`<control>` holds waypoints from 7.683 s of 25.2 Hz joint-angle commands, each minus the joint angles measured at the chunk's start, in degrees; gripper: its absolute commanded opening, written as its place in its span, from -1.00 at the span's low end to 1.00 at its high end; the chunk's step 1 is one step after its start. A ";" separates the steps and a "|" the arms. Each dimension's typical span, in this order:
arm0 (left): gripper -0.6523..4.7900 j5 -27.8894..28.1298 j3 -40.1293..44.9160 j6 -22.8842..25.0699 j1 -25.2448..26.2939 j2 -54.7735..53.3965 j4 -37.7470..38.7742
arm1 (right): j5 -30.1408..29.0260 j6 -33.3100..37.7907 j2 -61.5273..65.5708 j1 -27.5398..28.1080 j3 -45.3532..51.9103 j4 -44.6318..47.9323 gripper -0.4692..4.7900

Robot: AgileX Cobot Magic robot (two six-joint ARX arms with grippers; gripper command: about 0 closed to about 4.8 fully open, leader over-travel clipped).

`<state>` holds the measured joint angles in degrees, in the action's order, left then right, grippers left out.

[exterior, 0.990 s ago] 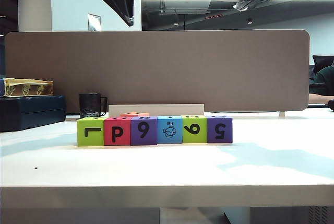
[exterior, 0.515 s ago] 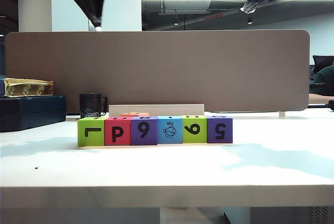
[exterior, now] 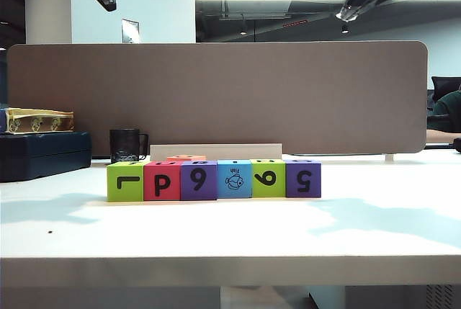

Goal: Select the appropriate blocks from the scattered letter blocks on the table and arrange them in a row to spell out "TURING".

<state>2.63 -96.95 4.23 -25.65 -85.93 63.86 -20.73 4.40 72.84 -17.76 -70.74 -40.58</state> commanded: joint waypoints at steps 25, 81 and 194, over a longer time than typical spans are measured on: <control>-0.78 7.87 42.45 -5.42 -0.02 32.22 -21.88 | 10.01 -3.61 -13.99 0.00 3.56 -8.96 -0.82; -0.78 11.47 72.85 -18.36 -0.07 63.45 -33.16 | 19.71 -1.01 -47.80 0.28 38.84 2.56 -0.82; -0.78 8.92 73.09 -18.60 -0.07 63.41 -32.89 | 19.67 -1.60 -72.85 18.58 70.71 30.16 -0.82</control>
<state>11.60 -23.68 -14.24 -25.71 -22.50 31.48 -1.19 2.55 0.45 0.80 -0.36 -10.83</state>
